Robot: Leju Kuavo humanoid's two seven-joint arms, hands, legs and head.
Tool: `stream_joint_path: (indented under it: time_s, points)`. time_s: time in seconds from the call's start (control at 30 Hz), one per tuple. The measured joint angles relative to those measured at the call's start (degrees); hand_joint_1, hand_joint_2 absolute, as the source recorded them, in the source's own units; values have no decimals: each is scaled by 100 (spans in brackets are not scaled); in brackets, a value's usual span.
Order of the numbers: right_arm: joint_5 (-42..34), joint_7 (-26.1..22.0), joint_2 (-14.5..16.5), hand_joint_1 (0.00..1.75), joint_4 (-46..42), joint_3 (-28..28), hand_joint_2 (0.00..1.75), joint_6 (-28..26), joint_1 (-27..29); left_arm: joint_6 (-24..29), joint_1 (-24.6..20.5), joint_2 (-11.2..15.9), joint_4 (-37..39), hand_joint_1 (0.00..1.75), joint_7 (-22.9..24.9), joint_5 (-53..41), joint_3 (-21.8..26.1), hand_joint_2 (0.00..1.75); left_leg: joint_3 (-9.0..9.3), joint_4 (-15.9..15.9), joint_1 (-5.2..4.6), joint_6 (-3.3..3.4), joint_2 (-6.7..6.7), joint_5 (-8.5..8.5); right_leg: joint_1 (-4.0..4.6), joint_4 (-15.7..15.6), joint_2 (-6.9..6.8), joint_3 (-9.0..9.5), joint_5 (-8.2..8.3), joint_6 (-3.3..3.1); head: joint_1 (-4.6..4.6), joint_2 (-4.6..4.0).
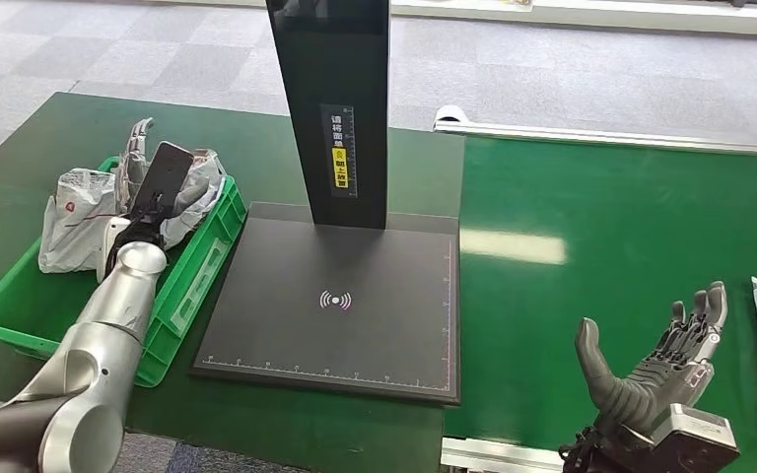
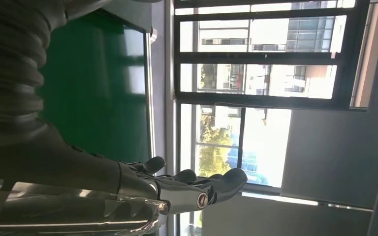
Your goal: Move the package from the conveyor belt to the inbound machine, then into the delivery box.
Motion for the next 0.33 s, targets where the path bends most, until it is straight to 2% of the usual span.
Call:
stream_joint_path:
  time_s: [0.13,0.23,0.27,0.33]
  points:
    - [8,1,0,0,-1,-39,175,11,28,-147,221,-107,-432,0,23,452,-126,175,0,0,0,0,3,-1,0,-1,1,-3,0,0,-1,0]
    - [-35,2,1,0,0,-68,175,50,29,-969,569,-180,-983,0,-578,1664,-284,175,1,0,0,0,3,-1,0,-1,1,-2,0,0,-3,0]
    - [-56,4,2,0,0,-87,175,86,27,-1284,818,-228,-1344,0,-852,2211,-406,175,2,-1,0,0,4,-2,0,-1,2,-1,0,0,-3,0]
    - [-70,12,2,0,1,-119,175,156,19,-1567,1291,-316,-1960,0,-1181,2905,-661,175,2,-1,-1,-1,5,-5,0,-1,3,-1,-1,0,-1,0]
